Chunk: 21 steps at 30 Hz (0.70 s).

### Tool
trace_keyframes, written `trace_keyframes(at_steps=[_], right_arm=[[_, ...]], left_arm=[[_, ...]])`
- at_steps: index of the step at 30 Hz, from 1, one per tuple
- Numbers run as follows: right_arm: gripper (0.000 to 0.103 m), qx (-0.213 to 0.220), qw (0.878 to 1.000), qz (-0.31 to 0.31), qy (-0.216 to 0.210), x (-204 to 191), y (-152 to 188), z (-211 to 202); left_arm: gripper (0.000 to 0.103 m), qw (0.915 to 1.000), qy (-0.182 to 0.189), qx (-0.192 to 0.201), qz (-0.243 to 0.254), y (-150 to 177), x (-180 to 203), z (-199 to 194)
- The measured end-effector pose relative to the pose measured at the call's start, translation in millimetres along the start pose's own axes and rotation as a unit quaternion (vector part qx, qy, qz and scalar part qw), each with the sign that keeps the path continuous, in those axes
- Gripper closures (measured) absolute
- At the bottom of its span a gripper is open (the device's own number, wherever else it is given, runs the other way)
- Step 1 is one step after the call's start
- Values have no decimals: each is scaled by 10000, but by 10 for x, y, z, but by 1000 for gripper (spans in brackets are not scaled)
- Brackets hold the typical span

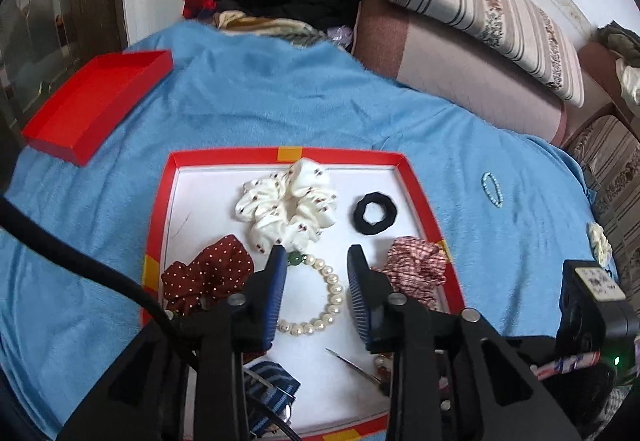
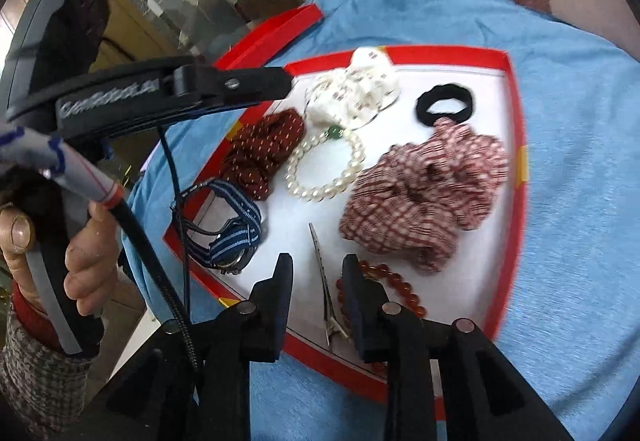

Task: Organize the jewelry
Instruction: 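Carry the pearl bracelet and hair clip onto the tray and open both tools, then move the left tool toward the jade bead bracelet while the right tool approaches the black rubber tie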

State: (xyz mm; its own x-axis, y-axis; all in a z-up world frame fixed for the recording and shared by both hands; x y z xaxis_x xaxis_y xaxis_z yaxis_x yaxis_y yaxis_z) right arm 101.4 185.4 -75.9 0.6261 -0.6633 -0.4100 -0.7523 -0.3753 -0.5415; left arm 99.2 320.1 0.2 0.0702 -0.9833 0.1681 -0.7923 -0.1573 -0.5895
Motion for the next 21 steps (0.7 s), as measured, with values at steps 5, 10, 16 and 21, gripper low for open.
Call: trace_keyframes(at_steps=[5, 10, 16, 21], right_arm=[[72, 248, 9994, -54, 246, 50, 104, -377], [66, 465, 9970, 9, 625, 216, 333, -784], [63, 664, 9914, 467, 1022, 599, 594, -1264], [61, 852, 9830, 799, 1414, 930, 812, -1637]], left_arm=[[64, 9993, -231, 237, 170, 12, 234, -284], [59, 9955, -688, 461, 471, 86, 543, -519], [58, 9878, -1174, 609, 825, 243, 957, -632], [58, 9878, -1088, 572, 957, 376, 1286, -634]])
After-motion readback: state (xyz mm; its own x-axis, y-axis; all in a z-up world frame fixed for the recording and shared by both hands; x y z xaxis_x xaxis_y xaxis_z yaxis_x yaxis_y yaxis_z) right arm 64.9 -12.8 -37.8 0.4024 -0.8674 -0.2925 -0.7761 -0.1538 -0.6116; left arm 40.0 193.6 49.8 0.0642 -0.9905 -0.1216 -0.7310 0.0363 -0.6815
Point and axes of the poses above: each gripper's, at about its wrist camera, not at the fingertips, and z roughly the way its jaws point, x to its right, y to its underside, the point moved 5 cm from there along z, roughly the way its jaws point, and after that the axes turned 2 degrees about -x, right-handed, at the moved point
